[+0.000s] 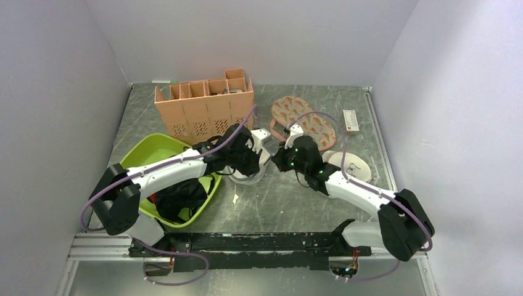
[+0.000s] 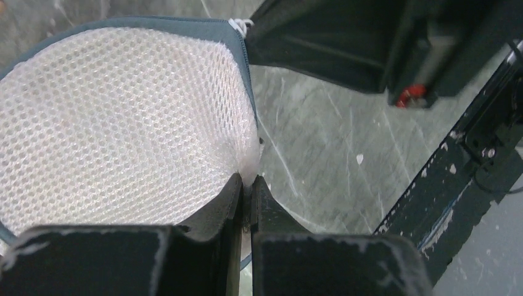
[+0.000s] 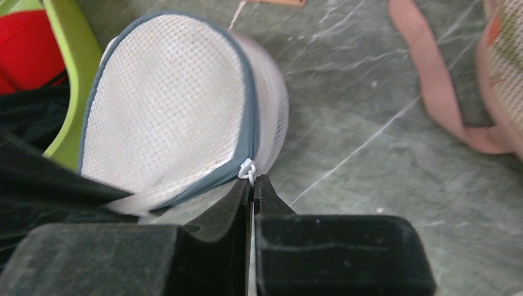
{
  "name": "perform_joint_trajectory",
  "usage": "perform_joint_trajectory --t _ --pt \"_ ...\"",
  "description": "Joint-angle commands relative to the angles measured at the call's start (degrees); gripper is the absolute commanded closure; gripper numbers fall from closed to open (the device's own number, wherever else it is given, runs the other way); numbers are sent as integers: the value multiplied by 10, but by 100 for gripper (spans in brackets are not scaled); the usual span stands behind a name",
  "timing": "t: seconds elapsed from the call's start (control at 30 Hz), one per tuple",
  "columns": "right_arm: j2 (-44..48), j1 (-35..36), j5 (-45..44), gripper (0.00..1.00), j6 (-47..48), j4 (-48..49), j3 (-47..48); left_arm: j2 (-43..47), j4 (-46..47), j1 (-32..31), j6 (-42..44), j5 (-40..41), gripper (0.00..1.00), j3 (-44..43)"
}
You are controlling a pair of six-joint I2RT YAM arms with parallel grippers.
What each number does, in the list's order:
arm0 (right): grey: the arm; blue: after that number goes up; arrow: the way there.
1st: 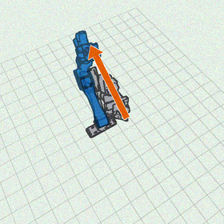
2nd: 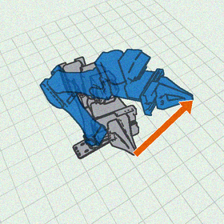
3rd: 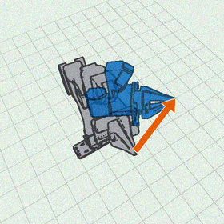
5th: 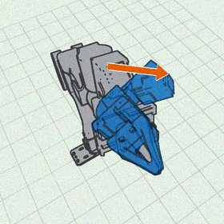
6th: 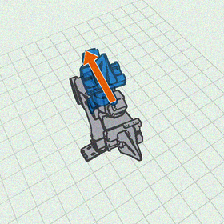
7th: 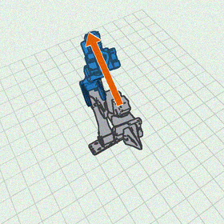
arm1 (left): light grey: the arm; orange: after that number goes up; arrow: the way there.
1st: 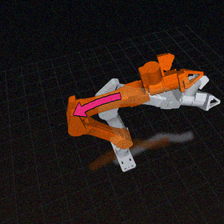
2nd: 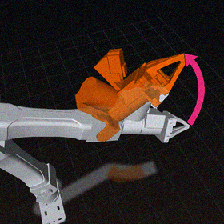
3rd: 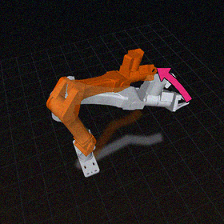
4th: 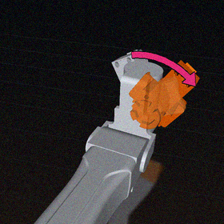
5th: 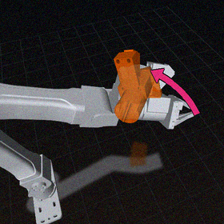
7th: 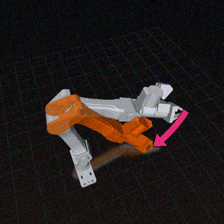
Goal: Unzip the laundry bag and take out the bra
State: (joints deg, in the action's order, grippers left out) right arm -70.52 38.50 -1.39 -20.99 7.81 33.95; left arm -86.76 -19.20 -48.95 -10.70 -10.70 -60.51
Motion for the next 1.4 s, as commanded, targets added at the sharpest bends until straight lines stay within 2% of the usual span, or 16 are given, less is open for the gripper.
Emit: perform_joint_trajectory --t 0.0,0.13,0.43,0.53,0.67,0.77,0.9,1.0,1.07,1.2,1.37 --pt "-44 -98 97 100 33 59 35 11 -30 2 -21 18 93 28" --pt "-54 -100 154 100 48 46 47 5 -27 2 -58 53 91 36" --pt "37 -100 212 100 11 -5 5 5 -18 4 -79 150 82 29" --pt "51 -100 223 100 -2 -36 9 0 -9 7 -83 153 81 24" --pt "76 -86 219 100 -14 -45 -7 4 -9 7 -89 155 73 20" --pt "84 -83 222 100 -26 -23 -22 17 -8 8 -89 116 57 15" --pt "77 -79 229 100 -38 7 -30 52 2 7 -110 46 20 16" --pt "74 -77 237 100 -45 18 -31 79 27 7 -126 13 10 23" --pt "76 -74 238 100 -44 11 -27 82 42 8 -134 10 10 22" --pt "86 -72 231 100 -29 -8 -20 50 33 8 -138 25 20 -10" --pt "94 -71 227 100 -30 -18 -20 9 41 7 -133 0 26 -40"
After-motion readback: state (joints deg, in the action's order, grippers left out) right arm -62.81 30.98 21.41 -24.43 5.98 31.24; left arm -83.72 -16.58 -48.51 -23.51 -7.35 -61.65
